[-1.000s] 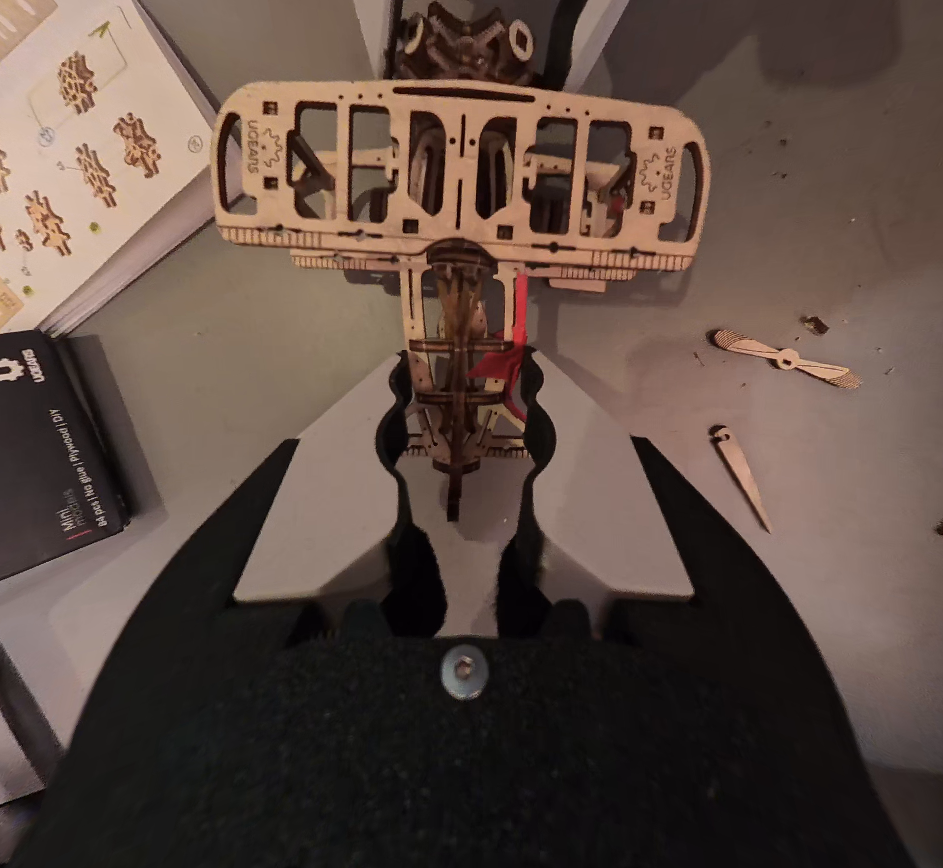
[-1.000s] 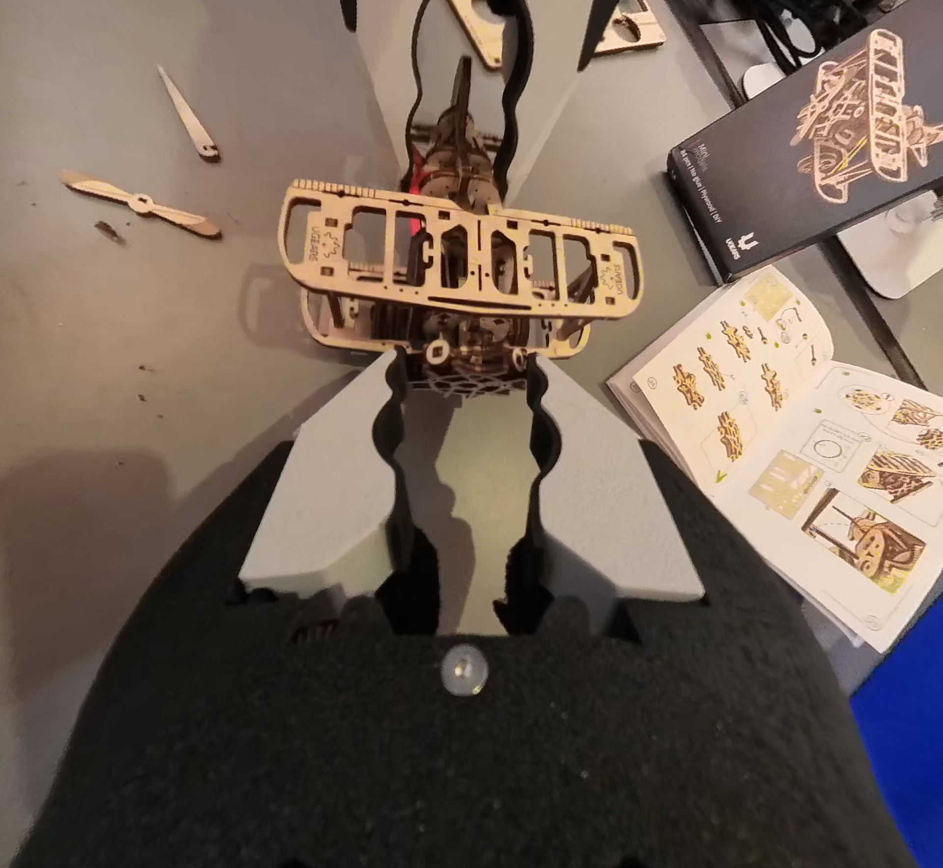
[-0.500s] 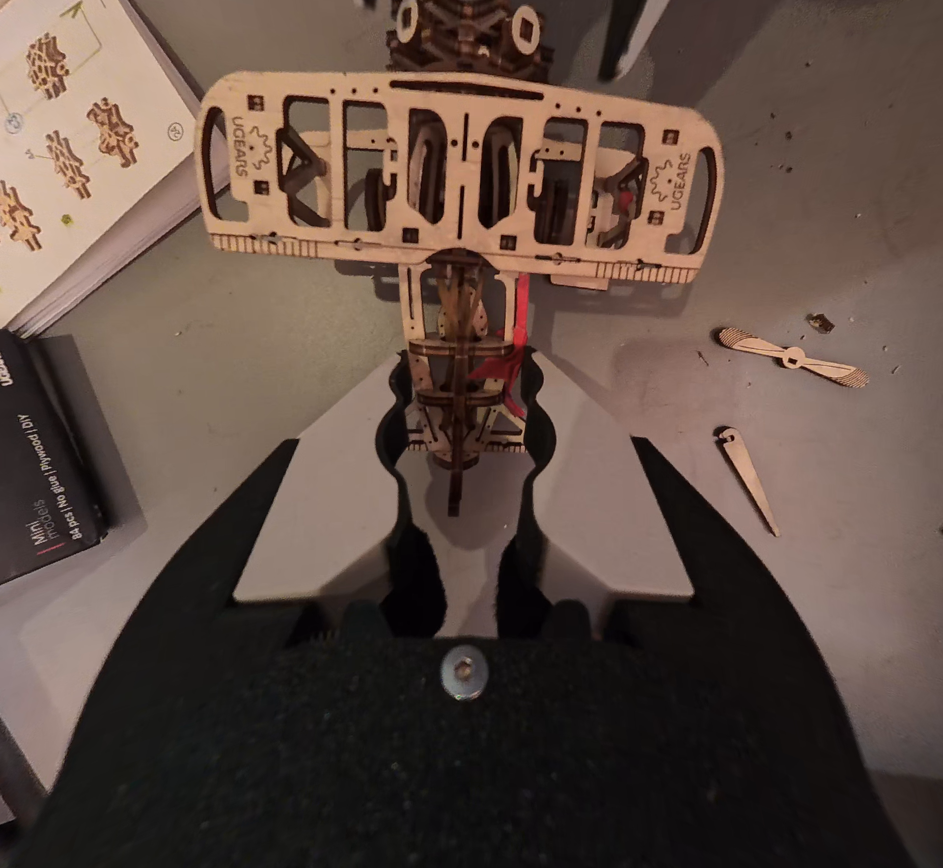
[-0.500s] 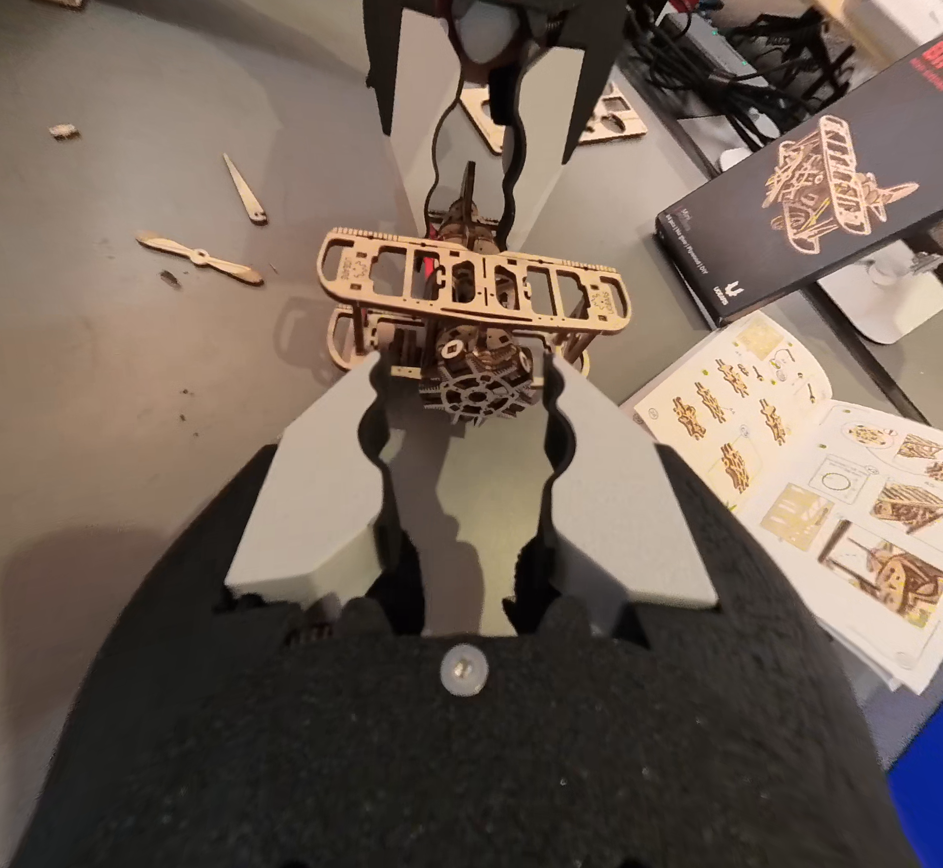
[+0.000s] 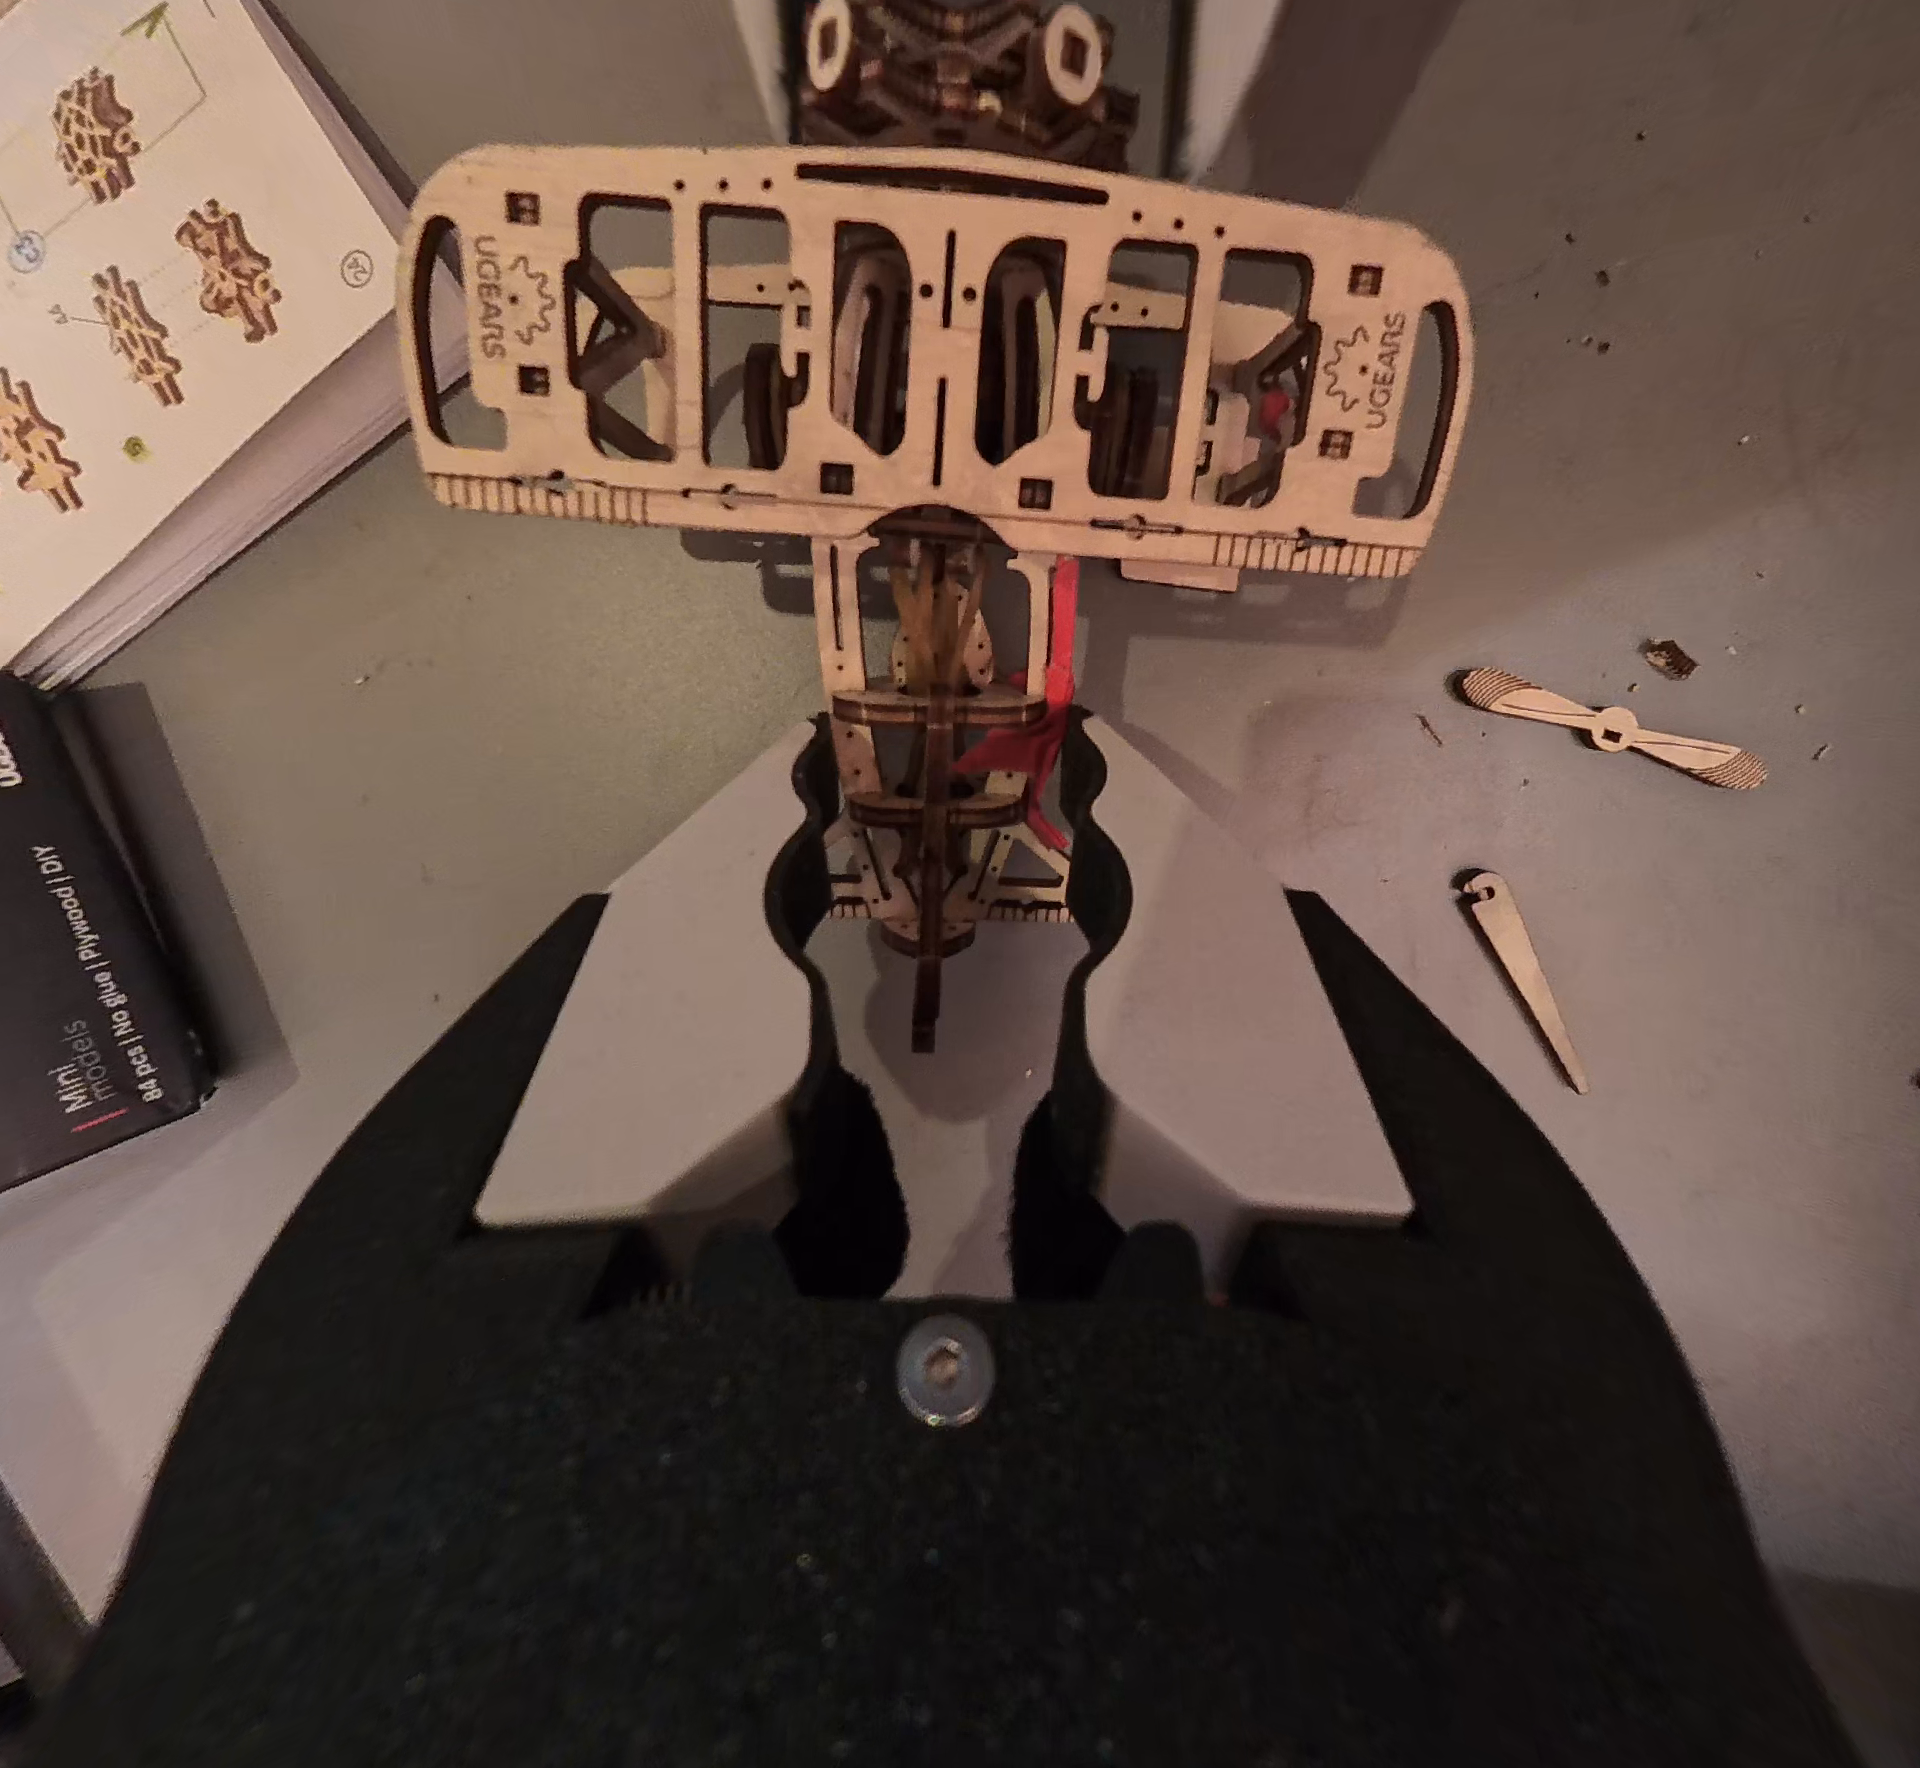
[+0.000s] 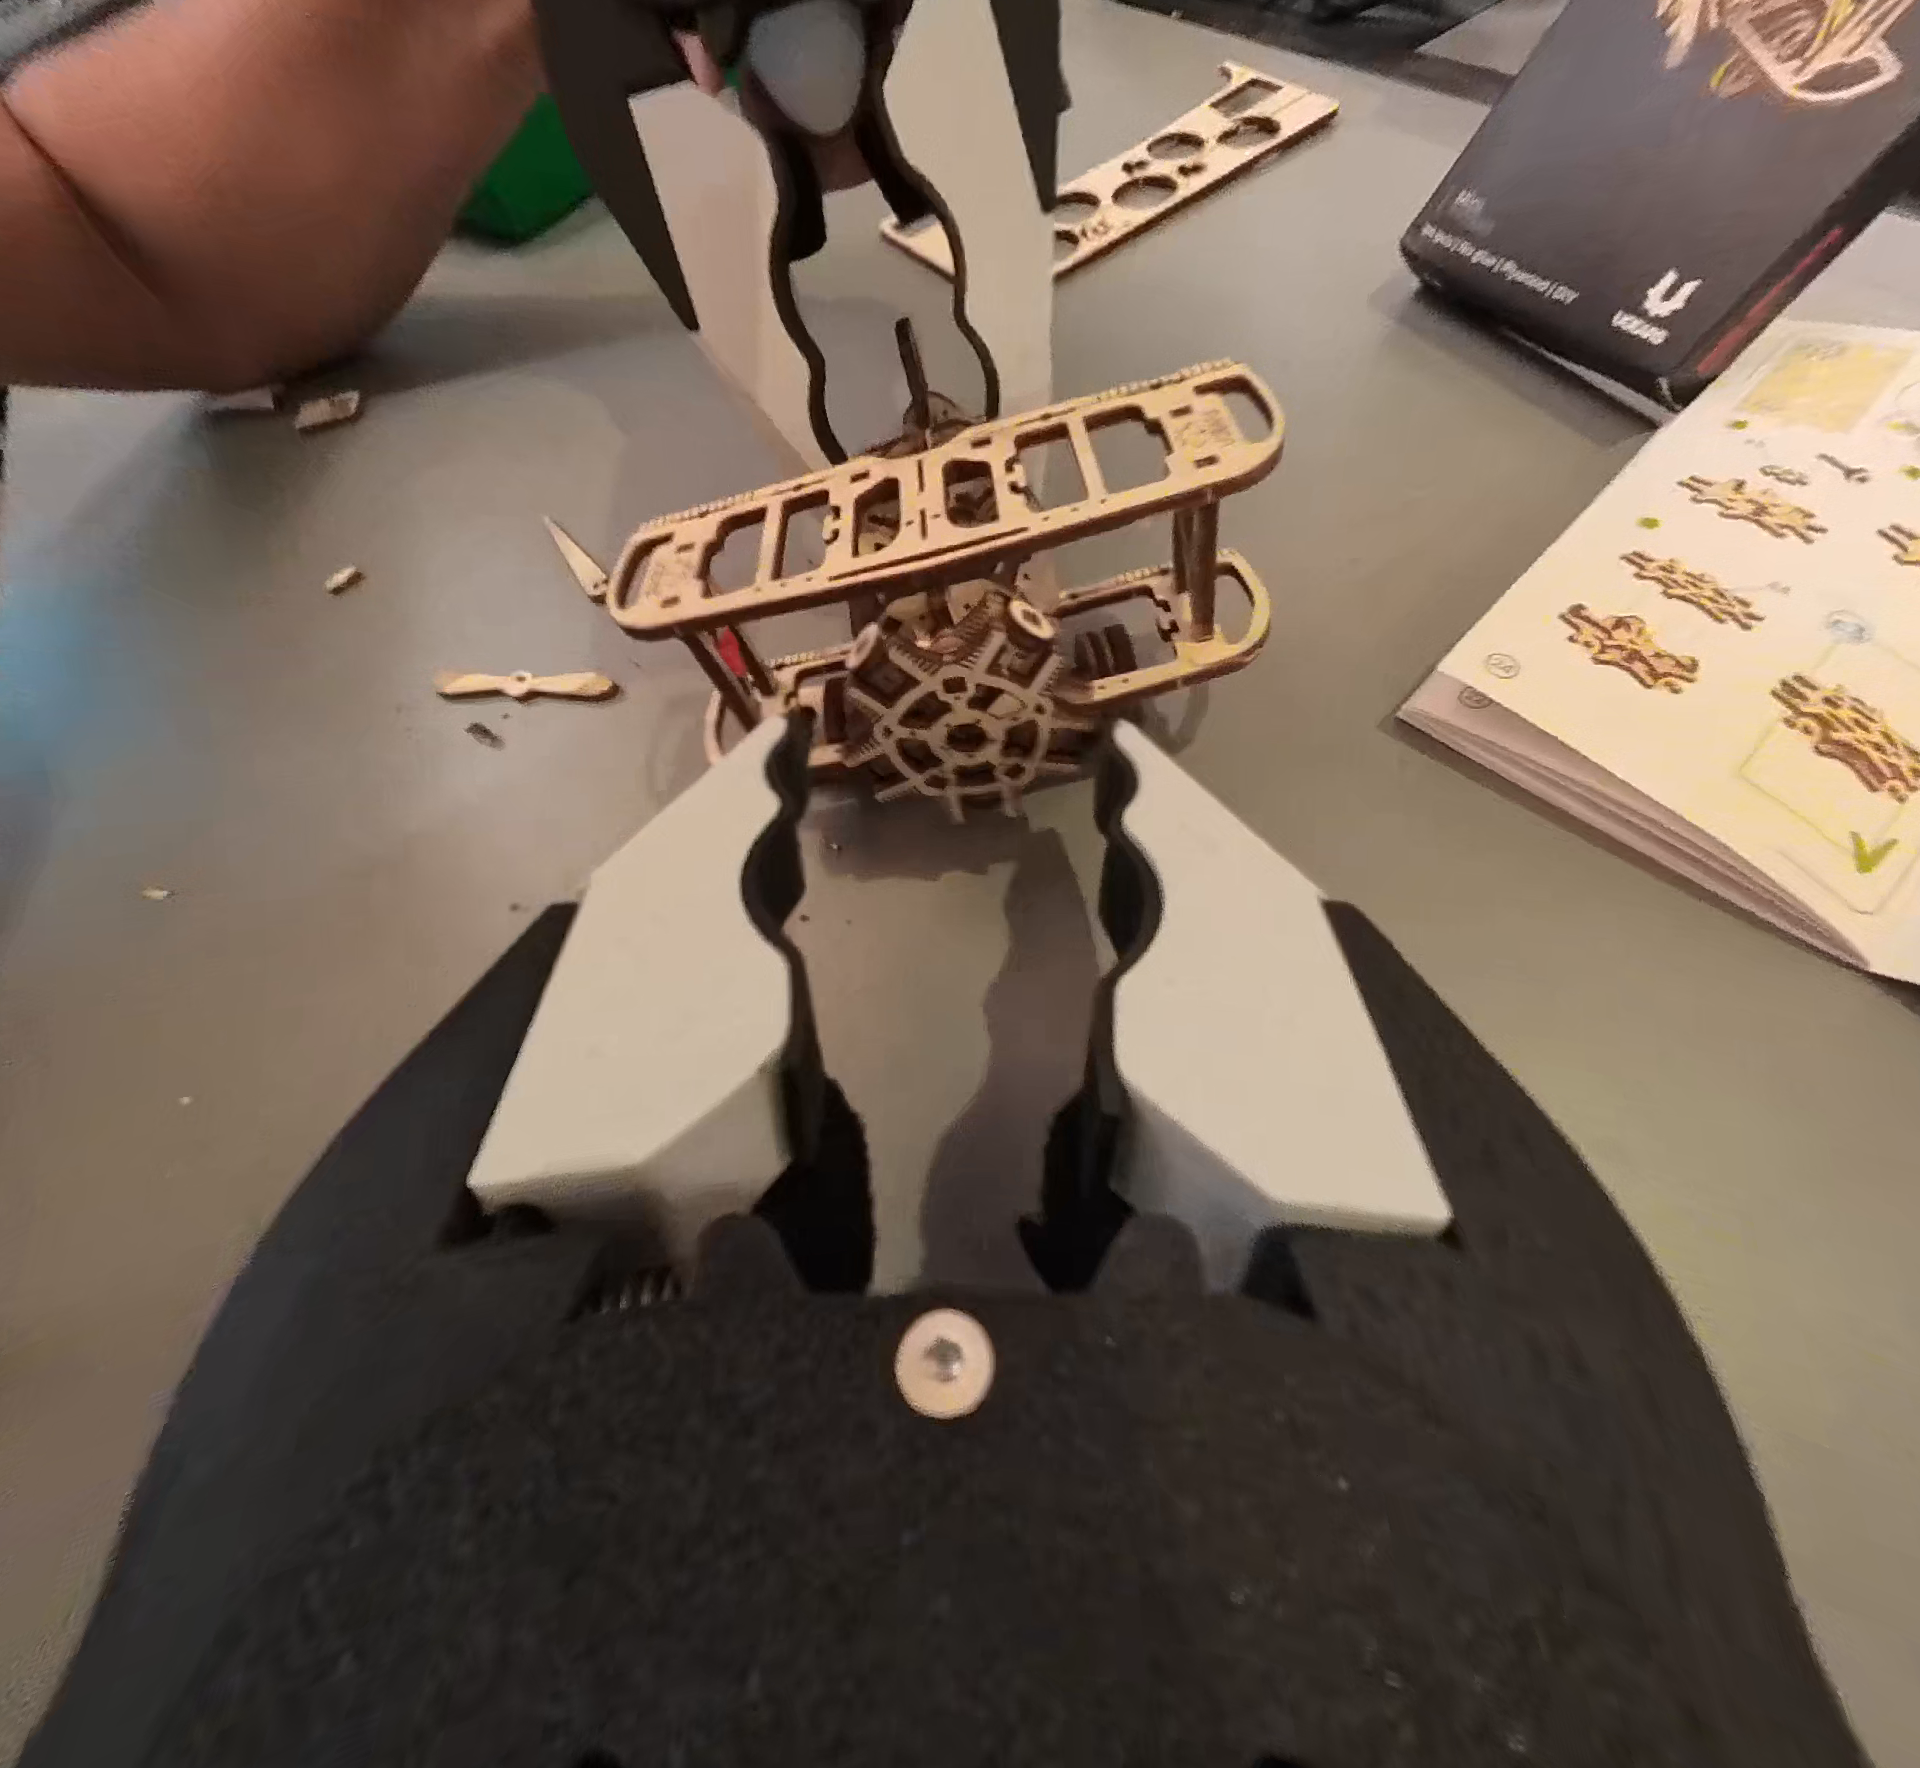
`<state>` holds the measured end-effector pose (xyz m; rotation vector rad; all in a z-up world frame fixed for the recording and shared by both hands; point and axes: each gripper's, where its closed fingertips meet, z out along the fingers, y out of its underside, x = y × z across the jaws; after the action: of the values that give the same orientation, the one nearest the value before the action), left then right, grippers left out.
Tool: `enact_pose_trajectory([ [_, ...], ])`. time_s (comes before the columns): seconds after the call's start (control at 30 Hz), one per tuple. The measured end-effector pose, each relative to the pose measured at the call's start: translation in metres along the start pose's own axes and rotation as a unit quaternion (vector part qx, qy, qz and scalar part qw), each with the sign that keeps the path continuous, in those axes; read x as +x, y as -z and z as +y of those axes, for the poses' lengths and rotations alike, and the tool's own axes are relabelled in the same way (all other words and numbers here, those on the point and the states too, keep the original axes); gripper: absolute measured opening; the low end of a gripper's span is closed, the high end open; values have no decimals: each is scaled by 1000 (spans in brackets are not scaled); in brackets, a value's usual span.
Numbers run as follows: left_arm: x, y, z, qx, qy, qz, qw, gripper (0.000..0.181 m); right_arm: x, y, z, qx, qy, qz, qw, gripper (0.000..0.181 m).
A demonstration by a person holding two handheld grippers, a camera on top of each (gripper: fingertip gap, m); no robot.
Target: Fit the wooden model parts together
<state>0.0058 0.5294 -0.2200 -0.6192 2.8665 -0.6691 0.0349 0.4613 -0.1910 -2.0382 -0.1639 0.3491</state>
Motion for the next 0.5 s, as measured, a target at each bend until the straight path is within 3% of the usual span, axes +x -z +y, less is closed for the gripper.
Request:
enact_pose_trajectory([
  [0.27, 0, -1, -2, 24, 5, 13, 1000, 40, 2, 0, 1, -1, -7, -10, 1000, 47],
  [0.5, -1, -2, -7, 70, 23, 39, 996, 40, 2, 3, 0, 22, -147, -71, 986, 47],
])
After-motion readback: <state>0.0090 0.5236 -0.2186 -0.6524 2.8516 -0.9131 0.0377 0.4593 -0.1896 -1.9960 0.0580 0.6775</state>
